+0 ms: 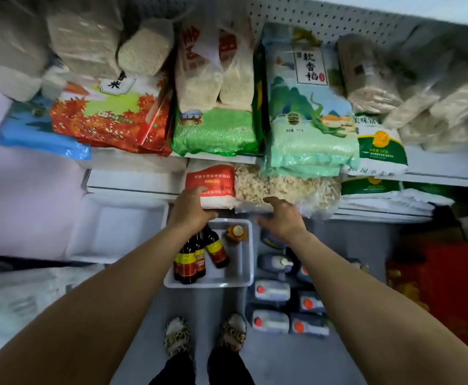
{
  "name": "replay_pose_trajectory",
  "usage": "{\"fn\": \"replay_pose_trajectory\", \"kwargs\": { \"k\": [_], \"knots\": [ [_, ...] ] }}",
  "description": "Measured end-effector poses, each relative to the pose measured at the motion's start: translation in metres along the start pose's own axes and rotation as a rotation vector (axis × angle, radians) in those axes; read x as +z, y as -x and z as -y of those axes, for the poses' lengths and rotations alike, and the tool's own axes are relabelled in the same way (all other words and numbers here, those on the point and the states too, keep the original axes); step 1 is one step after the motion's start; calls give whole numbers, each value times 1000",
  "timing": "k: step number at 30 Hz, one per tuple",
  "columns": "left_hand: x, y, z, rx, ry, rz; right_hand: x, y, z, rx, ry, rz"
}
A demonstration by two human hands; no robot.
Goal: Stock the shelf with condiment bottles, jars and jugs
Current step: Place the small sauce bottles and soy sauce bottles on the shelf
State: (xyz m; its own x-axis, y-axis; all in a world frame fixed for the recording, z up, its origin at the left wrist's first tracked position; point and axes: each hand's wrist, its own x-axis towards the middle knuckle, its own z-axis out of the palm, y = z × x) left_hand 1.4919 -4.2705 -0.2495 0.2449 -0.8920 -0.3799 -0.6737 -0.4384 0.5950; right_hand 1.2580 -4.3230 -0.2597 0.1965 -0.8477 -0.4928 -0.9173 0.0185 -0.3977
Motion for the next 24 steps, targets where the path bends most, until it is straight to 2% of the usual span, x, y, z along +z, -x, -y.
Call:
{"fn": "replay_pose_trajectory", "kwargs": {
  "k": [5,10,16,20,24],
  "knots": [
    [66,-32,37,-37,-5,73,54,-32,-50,68,-28,57],
    [149,-69,94,-37,8,144,127,-75,-105,139,-109,43],
    [258,-122,175,-57,82,252,237,-138,-162,202,-332,7],
    [332,-171,223,-41,134,311,310,-188,-197,187,-426,-29],
    [385,-218,255,40,196,369,367,-233,-226,86,-418,-65]
  ]
}}
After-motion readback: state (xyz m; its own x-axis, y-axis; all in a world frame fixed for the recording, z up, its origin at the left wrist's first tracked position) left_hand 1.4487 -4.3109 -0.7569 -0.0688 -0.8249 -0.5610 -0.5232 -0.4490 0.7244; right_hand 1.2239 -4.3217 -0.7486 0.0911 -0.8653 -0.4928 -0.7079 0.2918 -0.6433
